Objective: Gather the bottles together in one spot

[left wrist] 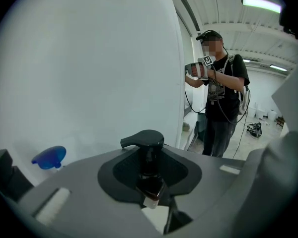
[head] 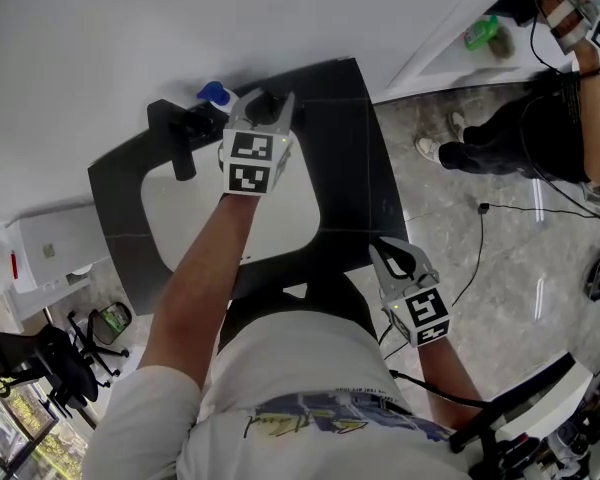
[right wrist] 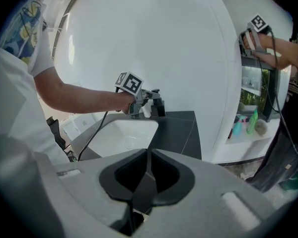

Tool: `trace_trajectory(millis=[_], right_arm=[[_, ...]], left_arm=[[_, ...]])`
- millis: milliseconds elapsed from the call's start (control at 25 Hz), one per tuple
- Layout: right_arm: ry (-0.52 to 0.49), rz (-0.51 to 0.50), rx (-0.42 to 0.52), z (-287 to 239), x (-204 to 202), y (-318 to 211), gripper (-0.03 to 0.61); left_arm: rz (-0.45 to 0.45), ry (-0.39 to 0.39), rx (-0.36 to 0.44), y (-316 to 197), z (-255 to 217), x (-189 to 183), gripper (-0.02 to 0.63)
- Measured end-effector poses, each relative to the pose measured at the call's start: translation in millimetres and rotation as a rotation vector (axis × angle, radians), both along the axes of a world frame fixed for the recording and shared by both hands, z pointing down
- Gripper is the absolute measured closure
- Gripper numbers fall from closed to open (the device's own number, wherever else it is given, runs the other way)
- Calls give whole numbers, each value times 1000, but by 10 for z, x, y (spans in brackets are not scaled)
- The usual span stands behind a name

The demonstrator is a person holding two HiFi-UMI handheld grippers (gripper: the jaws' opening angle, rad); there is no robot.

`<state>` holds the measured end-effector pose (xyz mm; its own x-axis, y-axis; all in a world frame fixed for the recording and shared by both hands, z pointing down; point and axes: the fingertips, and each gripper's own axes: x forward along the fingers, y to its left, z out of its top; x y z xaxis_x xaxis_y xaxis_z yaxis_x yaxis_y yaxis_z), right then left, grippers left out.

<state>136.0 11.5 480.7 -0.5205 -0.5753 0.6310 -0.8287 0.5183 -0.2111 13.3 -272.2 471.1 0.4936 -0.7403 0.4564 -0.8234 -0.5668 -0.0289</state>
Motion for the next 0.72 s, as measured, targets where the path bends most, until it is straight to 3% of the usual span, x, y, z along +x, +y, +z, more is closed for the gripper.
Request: trace_trajectory(millis=[400,720], right_arm=[[11,-9,-50,102,175,-9,549],[11,-4,-36,93,227,-68,549]], left_arm=[[-53,14,-26,-266,151,-8,522],[-69,35,-26,-285,264,-6,520]])
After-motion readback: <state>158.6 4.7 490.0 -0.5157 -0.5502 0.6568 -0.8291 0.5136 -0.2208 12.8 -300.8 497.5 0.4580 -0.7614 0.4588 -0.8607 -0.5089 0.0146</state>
